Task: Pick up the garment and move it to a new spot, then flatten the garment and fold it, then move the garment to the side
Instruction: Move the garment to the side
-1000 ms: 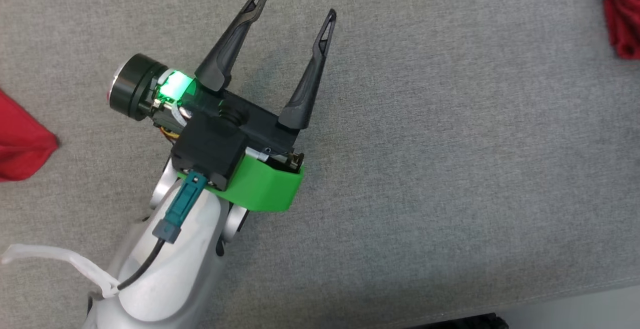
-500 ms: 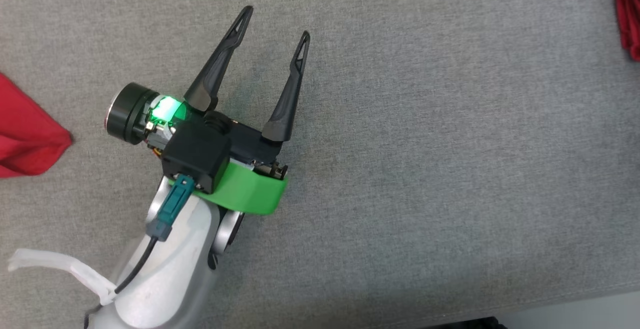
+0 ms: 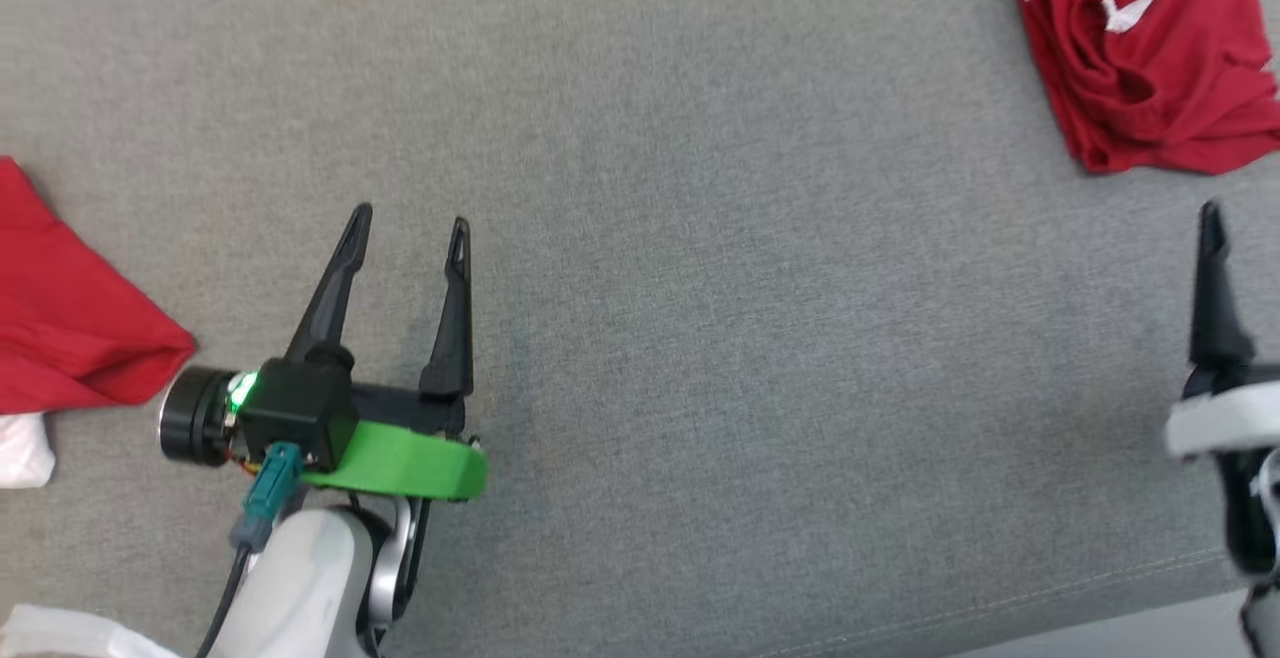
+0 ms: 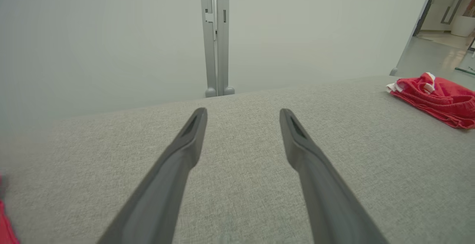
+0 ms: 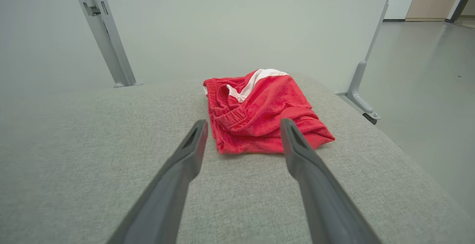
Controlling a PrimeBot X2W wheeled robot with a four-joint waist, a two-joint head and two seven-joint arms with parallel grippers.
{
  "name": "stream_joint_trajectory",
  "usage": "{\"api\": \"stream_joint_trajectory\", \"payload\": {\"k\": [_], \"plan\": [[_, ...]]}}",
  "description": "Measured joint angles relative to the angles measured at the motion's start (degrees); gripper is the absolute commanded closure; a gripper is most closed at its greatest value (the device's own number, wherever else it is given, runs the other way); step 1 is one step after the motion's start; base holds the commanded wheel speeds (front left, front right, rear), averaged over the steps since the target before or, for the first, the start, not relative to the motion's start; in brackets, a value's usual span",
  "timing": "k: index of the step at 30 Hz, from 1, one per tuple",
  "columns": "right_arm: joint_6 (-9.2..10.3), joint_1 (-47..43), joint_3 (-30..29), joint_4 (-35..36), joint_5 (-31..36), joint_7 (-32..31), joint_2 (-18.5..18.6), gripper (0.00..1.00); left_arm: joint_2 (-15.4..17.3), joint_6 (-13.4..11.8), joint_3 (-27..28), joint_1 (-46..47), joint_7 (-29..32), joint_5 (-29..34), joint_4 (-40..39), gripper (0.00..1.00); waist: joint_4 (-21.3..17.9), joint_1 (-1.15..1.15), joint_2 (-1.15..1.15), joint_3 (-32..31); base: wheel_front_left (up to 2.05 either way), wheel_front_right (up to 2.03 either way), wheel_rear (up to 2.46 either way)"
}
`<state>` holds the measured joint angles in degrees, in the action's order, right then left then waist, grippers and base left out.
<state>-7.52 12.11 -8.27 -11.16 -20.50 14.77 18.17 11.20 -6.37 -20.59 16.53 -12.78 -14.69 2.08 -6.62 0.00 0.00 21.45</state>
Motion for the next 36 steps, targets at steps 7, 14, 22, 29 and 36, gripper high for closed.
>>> {"api": "stream_joint_trajectory", "payload": {"k": [7,14,22,29,36], "plan": [[-0.01,-9.05,3.25,10.34,3.50,-3.27,-7.86,0.00,1.15,-1.79,2.44,-5.03,-0.73,-1.74,1.65,0.00,0.79,0.00,0.00,-6.21,0.00,0.00,0.00],[0.00,-14.05,4.09,15.74,5.67,-6.38,-12.17,0.00,1.83,-2.91,5.15,-9.85,-1.49,-3.53,3.68,0.00,3.80,0.00,0.00,-10.87,0.00,0.00,0.00],[0.00,-18.75,4.25,18.85,7.80,-10.51,-13.74,0.00,3.11,-1.10,6.73,-13.78,-1.98,-5.80,6.52,0.00,7.91,0.00,0.00,-16.57,0.00,0.00,0.00],[0.00,-21.51,3.79,20.41,9.10,-13.30,-14.18,0.00,4.09,1.76,5.60,-14.75,-2.00,-5.90,8.53,0.00,9.78,0.00,0.00,-20.56,0.00,0.00,0.00],[0.00,-23.73,2.52,22.18,9.64,-15.27,-14.52,0.00,3.99,2.74,4.78,-14.75,-2.21,-5.36,10.18,0.00,10.42,0.00,0.00,-22.67,0.00,0.00,0.00]]}}
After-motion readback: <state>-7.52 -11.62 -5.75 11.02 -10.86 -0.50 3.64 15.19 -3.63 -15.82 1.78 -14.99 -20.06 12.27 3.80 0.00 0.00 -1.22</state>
